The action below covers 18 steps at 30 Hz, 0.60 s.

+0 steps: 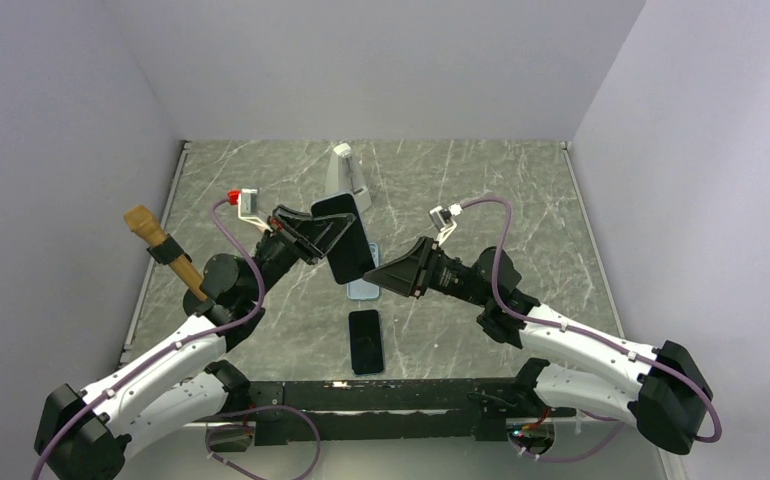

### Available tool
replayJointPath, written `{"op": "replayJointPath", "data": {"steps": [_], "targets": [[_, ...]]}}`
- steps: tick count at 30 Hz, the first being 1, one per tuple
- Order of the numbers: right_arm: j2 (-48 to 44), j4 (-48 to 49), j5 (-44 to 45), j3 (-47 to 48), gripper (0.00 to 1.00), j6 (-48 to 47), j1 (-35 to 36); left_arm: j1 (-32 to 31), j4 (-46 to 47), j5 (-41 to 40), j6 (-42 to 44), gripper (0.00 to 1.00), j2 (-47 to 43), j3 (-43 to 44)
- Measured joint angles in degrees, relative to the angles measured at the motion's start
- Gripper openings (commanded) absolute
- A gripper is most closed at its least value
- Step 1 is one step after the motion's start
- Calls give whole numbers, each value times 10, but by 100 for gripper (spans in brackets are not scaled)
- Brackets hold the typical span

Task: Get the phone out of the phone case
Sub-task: Remove the phone case from the phone.

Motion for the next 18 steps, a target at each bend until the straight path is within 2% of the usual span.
{"op": "replayJointPath", "data": {"steps": [11, 18], "targets": [[-9, -39, -32, 5, 50, 61, -29, -1, 15, 21, 13, 0, 30, 4], [-31, -52, -12, 34, 50, 63, -45, -16, -83, 56, 55, 0, 13, 35]]}}
